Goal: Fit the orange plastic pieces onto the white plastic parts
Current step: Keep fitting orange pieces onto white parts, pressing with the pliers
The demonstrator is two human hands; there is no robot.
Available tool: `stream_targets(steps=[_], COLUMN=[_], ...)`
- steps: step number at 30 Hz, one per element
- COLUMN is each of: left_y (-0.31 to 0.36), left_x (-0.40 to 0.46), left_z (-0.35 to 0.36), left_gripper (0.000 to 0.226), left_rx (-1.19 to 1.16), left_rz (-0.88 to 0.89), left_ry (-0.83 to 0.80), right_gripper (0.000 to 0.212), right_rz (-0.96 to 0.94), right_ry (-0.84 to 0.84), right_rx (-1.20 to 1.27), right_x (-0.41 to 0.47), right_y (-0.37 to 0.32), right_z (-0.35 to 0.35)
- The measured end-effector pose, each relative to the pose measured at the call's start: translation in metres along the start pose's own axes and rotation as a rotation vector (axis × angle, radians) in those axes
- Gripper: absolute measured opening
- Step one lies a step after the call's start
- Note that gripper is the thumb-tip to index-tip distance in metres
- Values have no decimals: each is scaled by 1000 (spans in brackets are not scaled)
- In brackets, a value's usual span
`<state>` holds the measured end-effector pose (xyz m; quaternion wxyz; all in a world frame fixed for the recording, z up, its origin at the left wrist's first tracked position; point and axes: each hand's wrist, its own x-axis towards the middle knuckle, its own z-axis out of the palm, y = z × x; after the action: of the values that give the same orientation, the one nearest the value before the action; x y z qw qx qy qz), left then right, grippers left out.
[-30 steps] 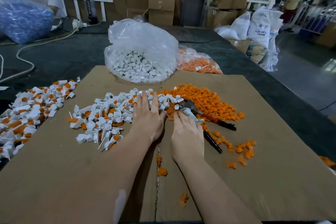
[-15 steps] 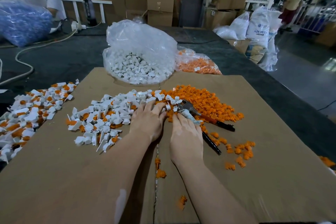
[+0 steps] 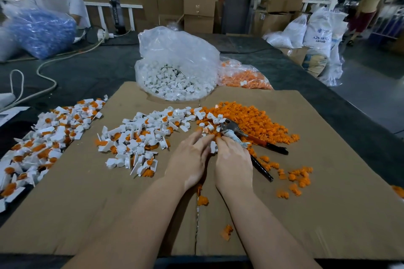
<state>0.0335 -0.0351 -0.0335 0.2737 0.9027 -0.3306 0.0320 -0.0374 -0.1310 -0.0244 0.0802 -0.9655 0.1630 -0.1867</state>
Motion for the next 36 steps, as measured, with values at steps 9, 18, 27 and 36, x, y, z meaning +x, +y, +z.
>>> stream_targets(steps=[9,18,27,36], left_y=[1,4,5,6], left_x=[-12,-15,-16,-14], left_z=[-15,-17,-17,-18], left_gripper=[32,20,25,21], left_rx=[-218,-228,-203,-185], left_rz=[-138,-260,-229,-227], left_ry=[259,206,202,181], right_gripper=[34,24,27,19], right_rz=[77,171,171,167], right_ry=[209,228,116,131], right_rx=[126,126,84,62], right_x=[-6,-9,-6,-5], right_y=[-5,-6,1,2], right_z=[-4,-6,1,2])
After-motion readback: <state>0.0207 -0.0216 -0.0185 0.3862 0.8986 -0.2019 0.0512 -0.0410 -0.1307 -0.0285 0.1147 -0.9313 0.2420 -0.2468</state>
